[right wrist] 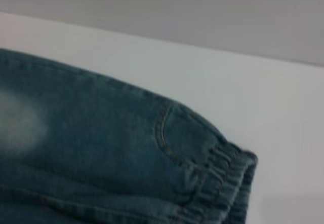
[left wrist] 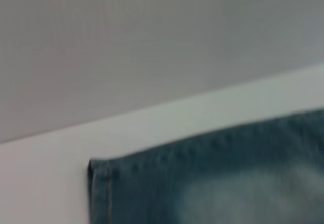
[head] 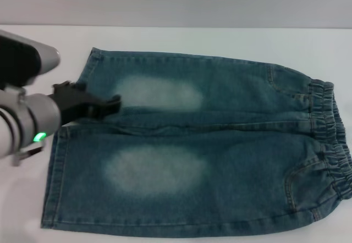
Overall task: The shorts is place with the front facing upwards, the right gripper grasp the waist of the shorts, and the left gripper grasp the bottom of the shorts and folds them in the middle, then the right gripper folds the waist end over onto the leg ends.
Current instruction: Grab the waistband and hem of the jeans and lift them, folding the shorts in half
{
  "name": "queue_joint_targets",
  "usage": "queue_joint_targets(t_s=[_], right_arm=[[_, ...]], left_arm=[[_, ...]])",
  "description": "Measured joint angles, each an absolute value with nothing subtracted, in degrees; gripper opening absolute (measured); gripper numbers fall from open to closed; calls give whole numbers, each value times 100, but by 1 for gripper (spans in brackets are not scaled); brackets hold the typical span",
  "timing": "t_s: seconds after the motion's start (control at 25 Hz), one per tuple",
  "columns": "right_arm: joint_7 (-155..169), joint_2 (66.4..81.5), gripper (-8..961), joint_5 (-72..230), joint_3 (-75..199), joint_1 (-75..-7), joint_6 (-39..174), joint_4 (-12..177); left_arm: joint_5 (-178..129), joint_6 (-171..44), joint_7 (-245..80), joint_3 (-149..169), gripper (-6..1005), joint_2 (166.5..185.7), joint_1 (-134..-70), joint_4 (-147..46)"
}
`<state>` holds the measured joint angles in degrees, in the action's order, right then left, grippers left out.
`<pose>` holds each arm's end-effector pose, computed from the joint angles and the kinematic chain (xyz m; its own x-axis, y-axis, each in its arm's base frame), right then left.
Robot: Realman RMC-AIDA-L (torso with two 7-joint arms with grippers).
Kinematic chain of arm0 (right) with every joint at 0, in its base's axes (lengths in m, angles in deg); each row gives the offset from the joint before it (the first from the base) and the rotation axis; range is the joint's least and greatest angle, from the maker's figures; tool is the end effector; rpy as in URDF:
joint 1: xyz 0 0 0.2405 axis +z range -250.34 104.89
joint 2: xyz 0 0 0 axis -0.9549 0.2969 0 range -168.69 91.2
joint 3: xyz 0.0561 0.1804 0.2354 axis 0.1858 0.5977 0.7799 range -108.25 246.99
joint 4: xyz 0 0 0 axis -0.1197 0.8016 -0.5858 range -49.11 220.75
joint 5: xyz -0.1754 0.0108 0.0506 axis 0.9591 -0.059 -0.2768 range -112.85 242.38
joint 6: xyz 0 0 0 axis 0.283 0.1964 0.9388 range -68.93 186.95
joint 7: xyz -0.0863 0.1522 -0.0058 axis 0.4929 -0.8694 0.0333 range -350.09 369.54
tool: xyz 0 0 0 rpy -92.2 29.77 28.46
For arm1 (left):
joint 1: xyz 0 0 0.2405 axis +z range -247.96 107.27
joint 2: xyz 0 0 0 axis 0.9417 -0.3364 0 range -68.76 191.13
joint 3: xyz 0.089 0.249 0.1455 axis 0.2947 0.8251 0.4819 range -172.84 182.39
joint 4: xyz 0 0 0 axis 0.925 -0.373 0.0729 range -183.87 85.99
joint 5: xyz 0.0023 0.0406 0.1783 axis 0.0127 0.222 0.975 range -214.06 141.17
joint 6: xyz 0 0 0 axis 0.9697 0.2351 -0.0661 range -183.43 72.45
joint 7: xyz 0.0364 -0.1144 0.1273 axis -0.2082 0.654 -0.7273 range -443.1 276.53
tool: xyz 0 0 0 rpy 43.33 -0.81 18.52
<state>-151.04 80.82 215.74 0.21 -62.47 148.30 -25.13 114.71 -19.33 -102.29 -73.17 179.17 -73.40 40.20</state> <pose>0.2815 0.2977 0.0550 0.5657 -0.7793 -0.2695 -0.6935 -0.2728 -0.6668 -0.2794 0.3206 -0.0484 0.7692 0.5346 0.3501 0.6003 -0.4168 -0.6826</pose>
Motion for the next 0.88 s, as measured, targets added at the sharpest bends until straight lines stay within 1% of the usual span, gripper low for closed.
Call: queue_joint_targets(t_s=[0.04,0.16,0.4,0.52,0.6,0.64,0.88], right_arm=[[-15105,8082,827,21568,43,-6272,14835,-2505],[-15104,8099,827,21563,136,-6407,14850,-2515],[-15147,8106,826,21459,301,-6545,15037,-2528],[-15203,8110,826,21412,287,-6600,15077,-2489],[-15224,8111,826,21357,281,-6627,15073,-2425],[-15228,8111,827,21322,294,-6638,15067,-2390],[-15239,8113,827,21237,322,-6622,14926,-2087]], left_arm=[[11574,-1496,-10205,-7454,846,17943,-7323,4287],[11667,-482,-9877,-7685,845,17891,-7319,5117],[12457,659,-9512,-7662,845,17917,-7141,6275],[12720,1439,-9245,-7652,845,17917,-7294,6528],[12791,2003,-9036,-7670,845,17918,-7485,6563],[12832,2510,-8806,-7667,846,17912,-7686,6556],[12861,3318,-8423,-7565,844,17934,-7989,6570]])
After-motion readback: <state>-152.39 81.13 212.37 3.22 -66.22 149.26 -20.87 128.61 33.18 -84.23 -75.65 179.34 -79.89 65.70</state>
